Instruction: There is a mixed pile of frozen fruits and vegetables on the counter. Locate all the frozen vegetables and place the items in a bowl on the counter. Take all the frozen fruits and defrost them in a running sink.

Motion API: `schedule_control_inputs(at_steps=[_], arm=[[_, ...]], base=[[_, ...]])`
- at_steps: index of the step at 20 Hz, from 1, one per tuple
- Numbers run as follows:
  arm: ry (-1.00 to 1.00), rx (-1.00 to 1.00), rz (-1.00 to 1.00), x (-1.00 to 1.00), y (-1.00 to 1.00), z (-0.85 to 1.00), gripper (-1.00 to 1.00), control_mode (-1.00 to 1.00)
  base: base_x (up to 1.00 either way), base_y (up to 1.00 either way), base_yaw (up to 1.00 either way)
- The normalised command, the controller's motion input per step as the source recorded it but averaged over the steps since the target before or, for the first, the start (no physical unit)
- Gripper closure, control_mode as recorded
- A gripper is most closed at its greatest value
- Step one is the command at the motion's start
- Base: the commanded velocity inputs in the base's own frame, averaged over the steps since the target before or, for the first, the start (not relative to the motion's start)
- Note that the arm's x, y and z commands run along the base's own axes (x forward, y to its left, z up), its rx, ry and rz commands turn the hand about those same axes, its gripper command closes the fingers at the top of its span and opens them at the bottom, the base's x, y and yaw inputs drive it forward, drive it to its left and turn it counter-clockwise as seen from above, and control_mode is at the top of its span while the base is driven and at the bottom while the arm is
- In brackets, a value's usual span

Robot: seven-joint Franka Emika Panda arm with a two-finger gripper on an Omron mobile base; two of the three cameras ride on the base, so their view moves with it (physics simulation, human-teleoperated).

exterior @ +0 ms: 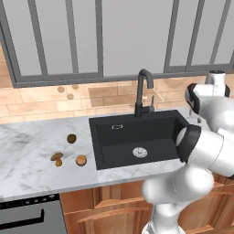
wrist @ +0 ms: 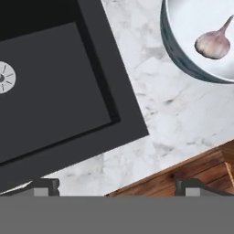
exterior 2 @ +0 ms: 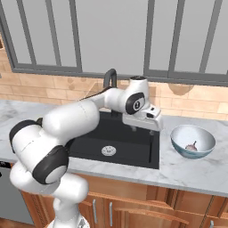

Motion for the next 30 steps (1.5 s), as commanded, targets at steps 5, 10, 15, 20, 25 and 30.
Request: schedule_control_inputs(at_steps=[5,10,15,20,25,30], arm=[[0.05,0.00,0.09,-0.15,0.40,-0.01,-1.00,-1.00],[0.04,0.00,0.09,-0.10,0.47,0.00,-1.00,-1.00],[0.04,0.00,0.09,-0.18,0.46,0.00,-1.00,-1.00],[0.05,0.00,0.09,-0.18,0.46,0.00,-1.00,-1.00],[0.04,0.00,0.08,-0.20,0.48,0.00,-1.00,-1.00],[0.03,0.00,0.08,-0.22,0.49,0.00,-1.00,-1.00]], base=[[0.00,0.00,0.00],[0.00,0.00,0.00],[0.00,0.00,0.00],[0.00,0.00,0.00],[0.00,0.00,0.00],[0.00,0.00,0.00]])
